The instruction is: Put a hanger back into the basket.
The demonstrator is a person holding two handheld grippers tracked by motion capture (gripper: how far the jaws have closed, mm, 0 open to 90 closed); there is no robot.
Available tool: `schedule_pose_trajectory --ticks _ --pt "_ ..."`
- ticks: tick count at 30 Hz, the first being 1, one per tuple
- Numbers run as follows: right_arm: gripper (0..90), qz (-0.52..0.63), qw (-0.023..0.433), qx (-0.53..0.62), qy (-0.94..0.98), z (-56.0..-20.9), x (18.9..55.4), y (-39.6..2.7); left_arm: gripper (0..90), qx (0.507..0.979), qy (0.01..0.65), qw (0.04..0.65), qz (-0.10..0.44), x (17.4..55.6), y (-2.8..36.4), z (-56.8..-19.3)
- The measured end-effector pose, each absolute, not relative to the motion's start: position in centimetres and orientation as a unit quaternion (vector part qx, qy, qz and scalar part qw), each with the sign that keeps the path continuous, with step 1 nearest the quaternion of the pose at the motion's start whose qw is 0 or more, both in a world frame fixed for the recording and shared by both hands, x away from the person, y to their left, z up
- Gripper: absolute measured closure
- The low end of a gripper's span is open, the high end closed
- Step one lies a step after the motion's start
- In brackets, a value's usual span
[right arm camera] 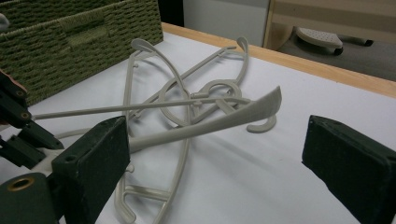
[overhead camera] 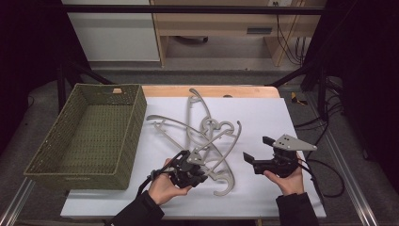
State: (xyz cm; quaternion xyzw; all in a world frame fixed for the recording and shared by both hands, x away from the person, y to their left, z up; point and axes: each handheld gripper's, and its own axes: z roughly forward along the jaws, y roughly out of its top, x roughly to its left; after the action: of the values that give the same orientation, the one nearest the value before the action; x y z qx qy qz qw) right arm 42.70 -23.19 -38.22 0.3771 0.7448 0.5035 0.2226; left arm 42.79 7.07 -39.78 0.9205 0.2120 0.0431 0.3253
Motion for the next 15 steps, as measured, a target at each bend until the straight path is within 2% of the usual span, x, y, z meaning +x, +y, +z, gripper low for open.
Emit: schedule_pose_trajectory --ticks 15 --pt "7.3 0.51 0.225 0.378 0.739 -38.0 42.6 -23.7 81.6 0.906 0.2 0.371 0.042 41.9 9.9 -34.3"
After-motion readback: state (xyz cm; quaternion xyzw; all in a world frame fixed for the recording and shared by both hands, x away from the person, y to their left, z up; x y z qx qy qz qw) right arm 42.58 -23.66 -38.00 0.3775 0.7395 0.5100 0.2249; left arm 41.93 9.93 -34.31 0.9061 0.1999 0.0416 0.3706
